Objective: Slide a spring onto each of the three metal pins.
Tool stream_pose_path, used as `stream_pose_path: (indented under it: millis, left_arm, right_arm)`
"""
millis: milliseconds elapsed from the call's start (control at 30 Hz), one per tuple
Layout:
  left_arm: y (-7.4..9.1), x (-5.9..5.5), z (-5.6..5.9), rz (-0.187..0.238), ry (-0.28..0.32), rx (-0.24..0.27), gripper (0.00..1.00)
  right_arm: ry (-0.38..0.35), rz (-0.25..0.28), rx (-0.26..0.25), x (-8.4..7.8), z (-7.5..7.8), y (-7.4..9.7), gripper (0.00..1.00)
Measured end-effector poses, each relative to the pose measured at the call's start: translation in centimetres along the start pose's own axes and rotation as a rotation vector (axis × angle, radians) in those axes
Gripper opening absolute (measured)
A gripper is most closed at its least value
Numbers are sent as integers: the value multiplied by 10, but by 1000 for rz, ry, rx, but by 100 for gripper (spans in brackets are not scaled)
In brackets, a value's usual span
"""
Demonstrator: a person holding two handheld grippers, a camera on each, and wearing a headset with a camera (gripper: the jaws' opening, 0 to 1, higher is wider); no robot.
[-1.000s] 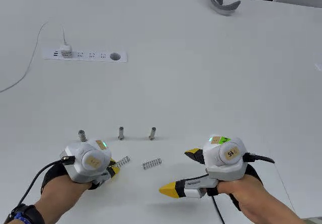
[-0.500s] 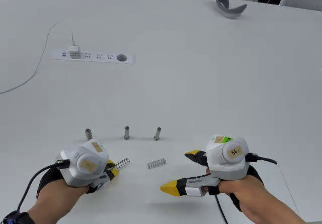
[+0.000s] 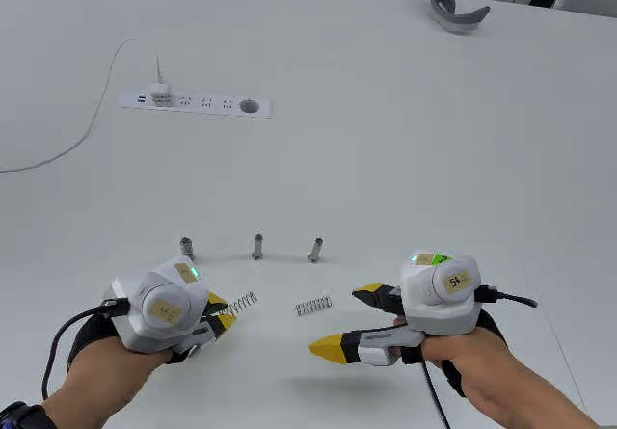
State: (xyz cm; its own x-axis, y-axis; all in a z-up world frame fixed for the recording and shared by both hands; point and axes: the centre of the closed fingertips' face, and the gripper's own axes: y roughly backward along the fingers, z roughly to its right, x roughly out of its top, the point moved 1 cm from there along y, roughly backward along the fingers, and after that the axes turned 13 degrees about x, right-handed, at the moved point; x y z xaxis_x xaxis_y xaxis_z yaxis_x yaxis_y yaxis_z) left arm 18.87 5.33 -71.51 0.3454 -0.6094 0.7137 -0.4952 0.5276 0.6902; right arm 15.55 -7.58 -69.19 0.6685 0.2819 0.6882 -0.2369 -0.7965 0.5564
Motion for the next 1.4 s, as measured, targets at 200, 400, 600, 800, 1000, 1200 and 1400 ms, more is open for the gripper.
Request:
stream_pose_path:
  millis: [200, 400, 600, 800, 1000, 1200, 1400]
  left_arm:
    - [6, 7, 4, 18, -12, -9, 10]
    - [14, 19, 10, 44, -35, -19, 10]
    - [21, 36, 15, 81, -60, -30, 10]
    - [21, 45, 22, 101, -84, -45, 10]
    - [22, 52, 29, 116, -100, -61, 10]
    - [24, 59, 37, 129, -121, -76, 10]
    - [24, 62, 43, 138, -143, -93, 10]
  right_arm:
    - [-7, 18, 22, 6, -3, -5, 64]
    - [-10, 36, 55, 14, -9, -12, 59]
    - [-8, 51, 93, 22, -17, -16, 54]
    - [-21, 82, 129, 30, -23, -18, 45]
    - [-52, 113, 153, 37, -25, -18, 42]
    - [-107, 165, 191, 46, -27, -17, 34]
    - [-161, 183, 232, 48, -30, -19, 30]
